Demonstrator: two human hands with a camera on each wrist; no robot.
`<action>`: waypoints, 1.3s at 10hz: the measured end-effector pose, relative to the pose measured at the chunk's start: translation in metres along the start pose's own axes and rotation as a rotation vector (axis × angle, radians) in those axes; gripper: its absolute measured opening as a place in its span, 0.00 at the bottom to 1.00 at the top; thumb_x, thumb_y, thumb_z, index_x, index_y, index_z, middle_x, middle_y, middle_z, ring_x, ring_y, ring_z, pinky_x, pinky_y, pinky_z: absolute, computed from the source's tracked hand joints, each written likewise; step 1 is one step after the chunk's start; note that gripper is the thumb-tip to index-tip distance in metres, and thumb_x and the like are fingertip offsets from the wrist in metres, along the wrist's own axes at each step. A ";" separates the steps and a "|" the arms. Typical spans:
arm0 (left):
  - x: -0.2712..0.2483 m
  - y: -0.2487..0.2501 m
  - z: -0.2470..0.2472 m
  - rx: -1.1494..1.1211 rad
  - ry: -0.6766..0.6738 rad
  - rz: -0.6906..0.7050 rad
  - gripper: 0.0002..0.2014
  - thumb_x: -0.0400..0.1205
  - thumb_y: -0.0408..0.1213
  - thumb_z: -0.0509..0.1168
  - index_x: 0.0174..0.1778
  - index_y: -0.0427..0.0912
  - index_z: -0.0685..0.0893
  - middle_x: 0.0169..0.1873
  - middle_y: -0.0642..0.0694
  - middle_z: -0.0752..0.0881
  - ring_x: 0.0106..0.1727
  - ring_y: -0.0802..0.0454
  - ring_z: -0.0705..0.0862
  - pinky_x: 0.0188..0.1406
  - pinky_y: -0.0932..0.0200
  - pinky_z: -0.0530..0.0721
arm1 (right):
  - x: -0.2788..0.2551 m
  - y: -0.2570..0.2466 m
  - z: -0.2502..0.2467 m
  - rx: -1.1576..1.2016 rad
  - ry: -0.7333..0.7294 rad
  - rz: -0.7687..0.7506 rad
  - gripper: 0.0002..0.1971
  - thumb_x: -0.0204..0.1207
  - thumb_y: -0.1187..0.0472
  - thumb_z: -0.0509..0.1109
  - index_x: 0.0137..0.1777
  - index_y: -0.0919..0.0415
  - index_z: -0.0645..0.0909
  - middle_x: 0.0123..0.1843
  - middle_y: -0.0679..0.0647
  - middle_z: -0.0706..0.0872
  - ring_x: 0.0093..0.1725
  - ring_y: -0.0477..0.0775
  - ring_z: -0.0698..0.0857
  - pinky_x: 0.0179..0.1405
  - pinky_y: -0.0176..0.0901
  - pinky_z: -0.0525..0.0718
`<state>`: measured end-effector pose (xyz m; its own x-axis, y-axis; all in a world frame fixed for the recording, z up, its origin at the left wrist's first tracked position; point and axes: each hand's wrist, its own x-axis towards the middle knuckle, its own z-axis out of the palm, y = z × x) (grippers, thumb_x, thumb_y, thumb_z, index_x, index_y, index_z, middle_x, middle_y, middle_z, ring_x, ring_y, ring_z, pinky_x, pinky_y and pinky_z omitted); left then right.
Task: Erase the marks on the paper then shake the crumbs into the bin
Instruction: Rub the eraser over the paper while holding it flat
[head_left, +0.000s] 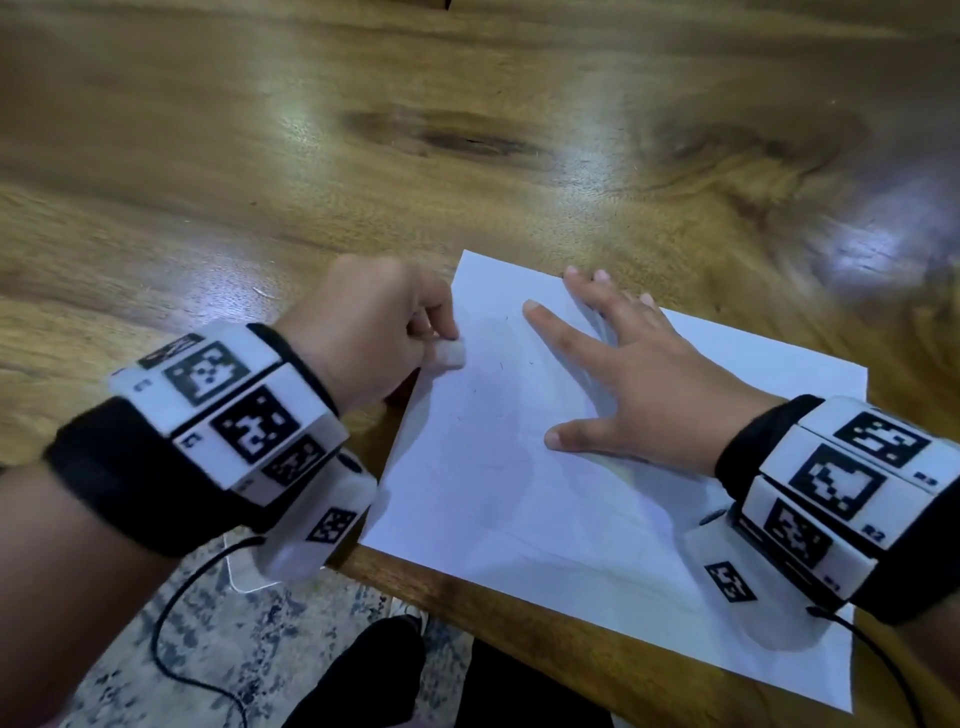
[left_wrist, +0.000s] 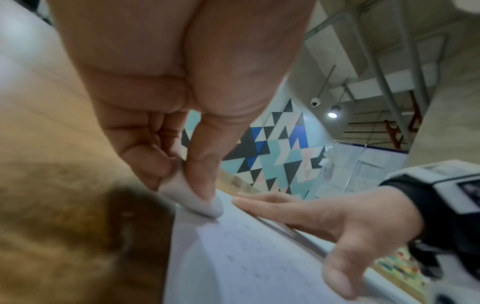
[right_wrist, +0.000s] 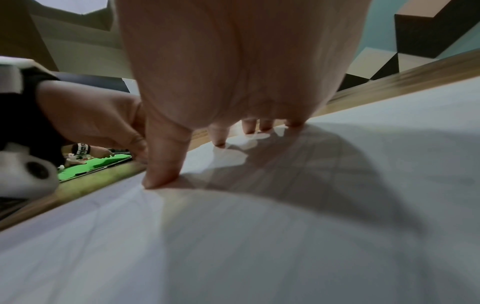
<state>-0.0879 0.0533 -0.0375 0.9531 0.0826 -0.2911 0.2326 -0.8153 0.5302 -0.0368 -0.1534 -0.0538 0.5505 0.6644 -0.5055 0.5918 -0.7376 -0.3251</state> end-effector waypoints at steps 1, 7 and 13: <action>-0.012 -0.007 0.003 0.026 -0.023 0.023 0.12 0.68 0.43 0.75 0.23 0.51 0.80 0.31 0.48 0.90 0.29 0.62 0.80 0.24 0.78 0.67 | 0.001 0.000 0.000 -0.007 0.004 -0.001 0.49 0.69 0.35 0.67 0.79 0.35 0.34 0.81 0.46 0.25 0.80 0.48 0.27 0.78 0.45 0.28; -0.049 -0.007 0.001 -0.007 -0.289 -0.034 0.06 0.65 0.44 0.76 0.29 0.50 0.86 0.30 0.55 0.88 0.35 0.62 0.84 0.33 0.72 0.78 | 0.000 0.000 0.000 -0.001 0.001 -0.004 0.49 0.69 0.36 0.67 0.79 0.35 0.34 0.81 0.46 0.25 0.80 0.48 0.27 0.78 0.45 0.28; 0.010 0.027 0.011 0.045 -0.012 0.130 0.05 0.68 0.41 0.75 0.37 0.46 0.88 0.23 0.57 0.79 0.24 0.67 0.73 0.26 0.79 0.68 | -0.001 0.001 -0.001 0.004 0.010 -0.005 0.49 0.69 0.35 0.68 0.79 0.36 0.35 0.81 0.47 0.25 0.80 0.48 0.27 0.77 0.44 0.28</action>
<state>-0.0743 0.0256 -0.0353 0.9723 -0.0322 -0.2316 0.0978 -0.8438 0.5277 -0.0364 -0.1542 -0.0532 0.5534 0.6693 -0.4958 0.5924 -0.7347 -0.3306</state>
